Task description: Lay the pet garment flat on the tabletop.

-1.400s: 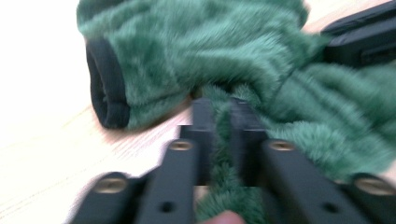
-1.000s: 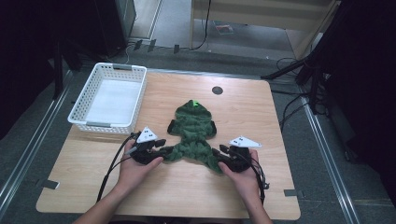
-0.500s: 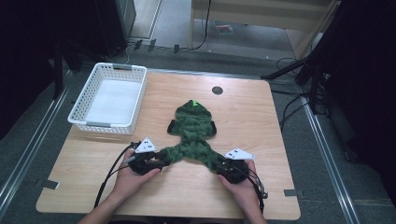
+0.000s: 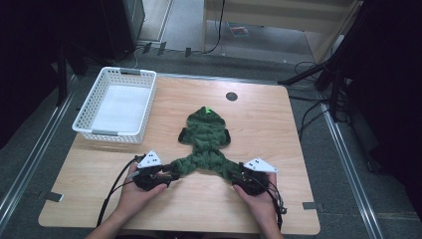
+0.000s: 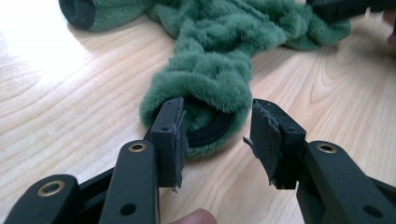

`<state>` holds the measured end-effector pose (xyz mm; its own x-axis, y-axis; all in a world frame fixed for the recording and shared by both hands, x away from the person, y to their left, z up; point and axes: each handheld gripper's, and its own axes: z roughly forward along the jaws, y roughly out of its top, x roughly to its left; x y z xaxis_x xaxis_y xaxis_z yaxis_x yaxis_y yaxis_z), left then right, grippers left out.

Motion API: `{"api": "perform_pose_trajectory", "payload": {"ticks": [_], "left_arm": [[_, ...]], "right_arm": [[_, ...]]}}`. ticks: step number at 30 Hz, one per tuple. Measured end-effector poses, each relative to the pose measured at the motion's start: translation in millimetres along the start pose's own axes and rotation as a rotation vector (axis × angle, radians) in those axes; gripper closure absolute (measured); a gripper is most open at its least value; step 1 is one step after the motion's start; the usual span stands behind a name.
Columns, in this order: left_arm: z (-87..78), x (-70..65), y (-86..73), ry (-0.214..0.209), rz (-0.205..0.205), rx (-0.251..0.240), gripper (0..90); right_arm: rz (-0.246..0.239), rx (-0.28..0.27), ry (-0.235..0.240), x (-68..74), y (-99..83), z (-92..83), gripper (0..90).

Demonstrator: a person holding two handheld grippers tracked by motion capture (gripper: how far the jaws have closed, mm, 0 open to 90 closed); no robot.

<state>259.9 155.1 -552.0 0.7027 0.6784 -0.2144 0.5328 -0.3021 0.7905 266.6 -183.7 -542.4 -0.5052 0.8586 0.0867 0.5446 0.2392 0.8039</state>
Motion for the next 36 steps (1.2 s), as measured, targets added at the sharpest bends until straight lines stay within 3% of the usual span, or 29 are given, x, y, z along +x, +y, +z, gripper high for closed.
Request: {"api": "perform_pose_trajectory", "payload": {"ticks": [2,4,6,9,13,17,20,22,24,27,36], "left_arm": [[-0.6,-3.1,-1.7,-0.002,0.01,0.007,54.8],[-1.4,-5.3,-2.9,-0.004,0.021,0.007,54.4],[-2.9,-6.3,-3.6,0.006,0.026,-0.005,53.3],[-8.8,-7.9,-5.2,0.051,0.033,-0.076,45.7],[-20.6,-5.0,-7.9,0.093,0.028,-0.164,36.4],[-37.8,3.2,-11.4,0.131,-0.016,-0.242,31.6],[-52.0,9.9,-14.8,0.143,-0.056,-0.283,29.0],[-62.5,15.2,-17.7,0.162,-0.076,-0.282,26.2],[-68.0,19.0,-19.4,0.18,-0.094,-0.275,18.7],[-79.6,27.0,-23.8,0.208,-0.123,-0.266,13.4],[-119.9,54.3,-43.2,0.22,-0.182,-0.305,0.7]], "right_arm": [[0.027,-0.017,-0.011,-3.0,0.1,-3.8,47.9],[0.057,-0.03,0.007,-6.8,-1.3,-6.2,47.7],[0.06,-0.036,0.004,-9.0,-2.7,-7.8,45.7],[0.062,-0.063,-0.023,-12.0,-3.1,-10.1,37.8],[0.052,-0.088,-0.097,-17.2,-1.9,-13.2,28.0],[0.075,-0.08,-0.132,-23.2,-0.1,-18.8,17.0],[0.088,-0.083,-0.125,-27.6,1.4,-24.4,11.3],[0.079,-0.094,-0.127,-29.3,1.6,-28.7,7.0],[0.087,-0.104,-0.1,-33.0,1.6,-32.7,1.7],[0.09,-0.109,-0.095,-37.9,0.0,-37.3,0.0],[0.138,-0.125,-0.149,-58.2,-8.3,-53.4,0.0]]}}
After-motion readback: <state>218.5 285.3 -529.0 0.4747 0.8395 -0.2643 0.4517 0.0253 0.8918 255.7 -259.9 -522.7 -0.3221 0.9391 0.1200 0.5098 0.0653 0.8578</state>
